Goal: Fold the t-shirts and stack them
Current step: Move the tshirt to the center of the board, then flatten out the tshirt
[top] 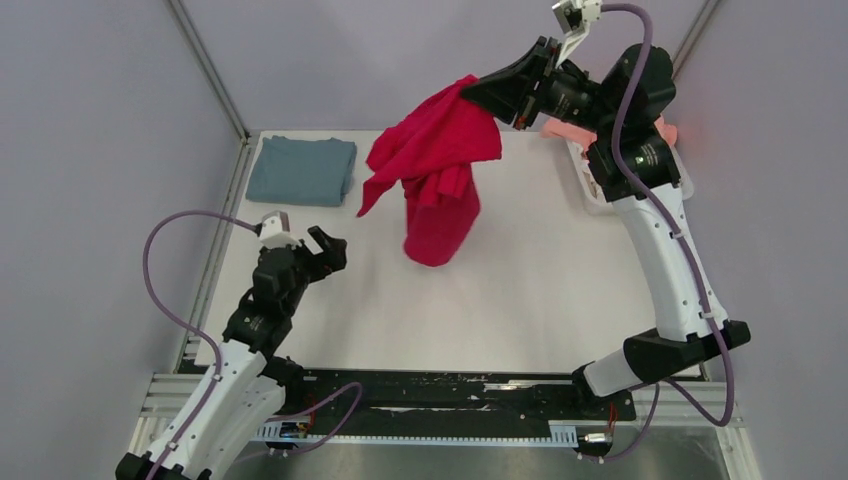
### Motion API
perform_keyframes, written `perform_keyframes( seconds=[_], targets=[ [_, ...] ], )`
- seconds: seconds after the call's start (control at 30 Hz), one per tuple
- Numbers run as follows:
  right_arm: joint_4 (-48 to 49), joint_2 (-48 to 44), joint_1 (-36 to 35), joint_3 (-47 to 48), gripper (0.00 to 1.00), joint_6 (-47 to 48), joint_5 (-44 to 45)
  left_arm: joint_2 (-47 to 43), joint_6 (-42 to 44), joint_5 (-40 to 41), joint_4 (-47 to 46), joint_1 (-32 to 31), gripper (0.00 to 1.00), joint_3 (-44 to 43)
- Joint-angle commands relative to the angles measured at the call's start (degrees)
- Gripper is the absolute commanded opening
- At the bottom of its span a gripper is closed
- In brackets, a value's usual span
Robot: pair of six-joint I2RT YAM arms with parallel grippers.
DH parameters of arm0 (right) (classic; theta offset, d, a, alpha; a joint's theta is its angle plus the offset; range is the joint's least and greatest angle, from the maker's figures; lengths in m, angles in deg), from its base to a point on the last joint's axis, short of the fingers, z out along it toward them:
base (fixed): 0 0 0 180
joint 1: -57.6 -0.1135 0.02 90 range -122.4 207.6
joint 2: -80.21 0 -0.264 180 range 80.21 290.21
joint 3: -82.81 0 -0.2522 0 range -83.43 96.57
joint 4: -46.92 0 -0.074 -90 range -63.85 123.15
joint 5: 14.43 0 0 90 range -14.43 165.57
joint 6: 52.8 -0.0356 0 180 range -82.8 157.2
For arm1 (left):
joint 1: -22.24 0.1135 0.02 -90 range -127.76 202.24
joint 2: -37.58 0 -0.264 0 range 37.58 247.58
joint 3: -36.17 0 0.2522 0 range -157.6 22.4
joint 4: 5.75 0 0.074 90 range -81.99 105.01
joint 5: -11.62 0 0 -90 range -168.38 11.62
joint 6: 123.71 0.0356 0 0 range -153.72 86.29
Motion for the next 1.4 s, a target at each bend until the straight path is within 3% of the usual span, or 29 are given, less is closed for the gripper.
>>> perform_keyframes(
  seconds=[0.0,0.1,0.23,0.37,0.4,0.47,0.5,0.53,0.73,0.9,1.13,1.37],
  targets=[
    [3.2,-5.7,-1.1,-8.4,0.00,2.2,-0.1,-1.8,-5.0,5.9,5.0,-0.2,1.00,-1.4],
    [3.3,-12.9,-1.1,-24.4,0.01,5.1,14.0,-1.3,-8.5,12.0,10.0,-0.2,1.00,-2.7],
    [2.6,-18.4,-0.3,-46.1,0.06,5.7,30.8,0.4,-12.5,14.2,13.0,-0.2,1.00,-3.2],
    [-0.3,-15.4,5.1,-59.8,0.22,4.7,41.2,2.6,-15.3,11.2,12.5,-0.1,1.00,-1.7],
    [-1.4,-13.7,6.7,-60.9,0.31,4.8,43.4,3.4,-15.5,10.3,12.2,-0.1,1.00,-1.4],
    [-4.2,-10.6,8.3,-60.4,0.79,5.8,49.4,4.9,-16.0,9.4,12.2,-0.2,1.00,-0.9],
    [-5.7,-10.0,8.2,-59.1,0.95,6.4,51.1,6.0,-16.2,9.1,12.3,-0.2,1.00,-1.0],
    [-6.9,-10.1,8.1,-58.2,0.99,6.5,51.5,6.5,-16.1,8.2,12.1,-0.2,1.00,-1.0],
    [-8.0,-16.3,0.0,-59.8,1.00,6.0,55.8,12.3,-16.9,2.4,9.2,2.5,1.00,0.2],
    [-7.0,-17.9,-11.8,-65.9,1.00,3.5,59.6,20.6,-18.0,-10.1,7.0,15.3,0.97,1.8],
    [-6.9,-16.1,-18.6,-68.1,1.00,2.1,62.0,23.3,-18.5,-12.9,3.7,16.3,0.90,5.1],
    [-6.8,-18.5,-19.6,-71.6,1.00,1.0,60.7,30.0,-16.8,-15.1,-1.3,16.2,0.71,4.2]
  ],
)
